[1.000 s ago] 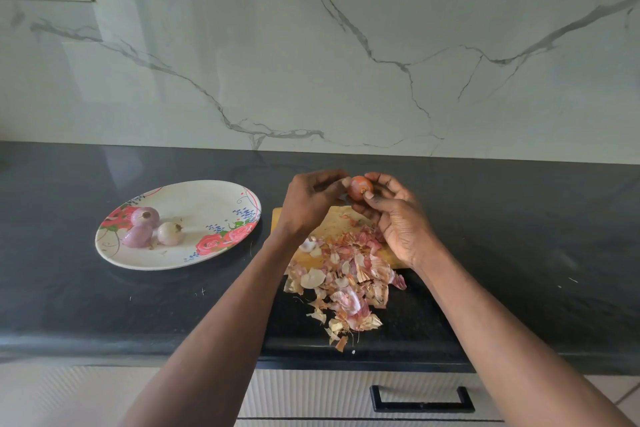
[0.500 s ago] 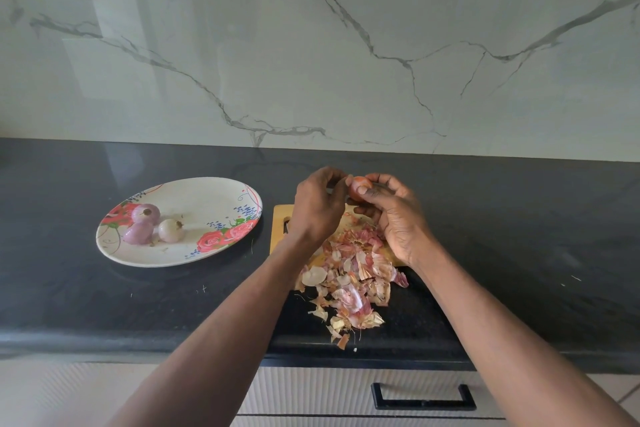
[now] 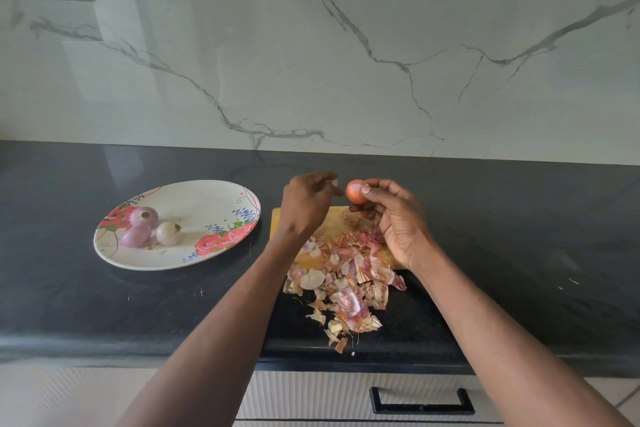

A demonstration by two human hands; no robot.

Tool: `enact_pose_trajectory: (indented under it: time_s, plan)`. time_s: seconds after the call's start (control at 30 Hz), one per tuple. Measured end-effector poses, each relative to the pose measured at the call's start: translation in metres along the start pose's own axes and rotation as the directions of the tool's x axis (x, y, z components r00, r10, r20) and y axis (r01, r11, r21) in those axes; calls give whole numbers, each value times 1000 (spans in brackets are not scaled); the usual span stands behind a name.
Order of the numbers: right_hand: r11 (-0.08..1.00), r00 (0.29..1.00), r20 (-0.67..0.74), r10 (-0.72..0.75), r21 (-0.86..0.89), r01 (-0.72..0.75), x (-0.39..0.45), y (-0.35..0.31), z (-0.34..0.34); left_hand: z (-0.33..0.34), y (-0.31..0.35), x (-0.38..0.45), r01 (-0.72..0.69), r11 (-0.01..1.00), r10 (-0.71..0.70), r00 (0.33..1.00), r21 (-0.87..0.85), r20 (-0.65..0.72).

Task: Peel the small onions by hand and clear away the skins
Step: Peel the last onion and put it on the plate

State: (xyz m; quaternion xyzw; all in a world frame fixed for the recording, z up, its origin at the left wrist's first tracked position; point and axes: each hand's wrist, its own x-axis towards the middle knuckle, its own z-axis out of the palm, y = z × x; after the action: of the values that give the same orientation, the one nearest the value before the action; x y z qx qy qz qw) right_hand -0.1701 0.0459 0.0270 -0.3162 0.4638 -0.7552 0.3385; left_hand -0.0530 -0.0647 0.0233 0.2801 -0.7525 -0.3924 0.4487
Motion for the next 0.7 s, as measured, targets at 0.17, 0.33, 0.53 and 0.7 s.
enact_pose_trajectory:
  time_s: [0.17, 0.33, 0.53, 0.7]
  plan:
    - [995, 999, -36, -33, -99, 29, 2, 3, -4, -5, 7, -1, -1, 950, 70, 976, -312, 208]
    - [995, 999, -7, -36, -91, 35, 0, 0, -8, -8, 7, -2, -24, 943, 125, 950, -331, 288]
    - [993, 999, -20, -46, -113, 44, 2, 1, -10, -11, 4, 0, -26, 957, 111, 953, -290, 283]
    - [987, 998, -40, -40, -156, 33, 3, 6, -11, -5, 2, -3, -105, 981, 136, 971, -161, 199]
